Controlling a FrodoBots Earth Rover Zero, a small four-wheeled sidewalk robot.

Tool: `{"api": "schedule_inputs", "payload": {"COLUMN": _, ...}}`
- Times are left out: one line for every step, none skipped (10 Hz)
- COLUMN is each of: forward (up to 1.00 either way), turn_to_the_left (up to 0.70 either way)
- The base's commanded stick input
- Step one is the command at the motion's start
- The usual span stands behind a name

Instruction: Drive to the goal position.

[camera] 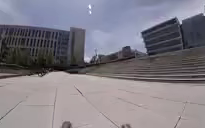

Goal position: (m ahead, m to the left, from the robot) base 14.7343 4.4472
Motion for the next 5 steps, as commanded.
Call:
{"api": "schedule_inputs", "payload": {"forward": 0.70, "turn_to_the_left": 0.00}}
{"api": "schedule_inputs", "payload": {"forward": 0.70, "turn_to_the_left": 0.12}}
{"api": "schedule_inputs", "payload": {"forward": 0.70, "turn_to_the_left": 0.25}}
{"api": "schedule_inputs", "payload": {"forward": 0.70, "turn_to_the_left": 0.35}}
{"api": "schedule_inputs", "payload": {"forward": 0.70, "turn_to_the_left": 0.35}}
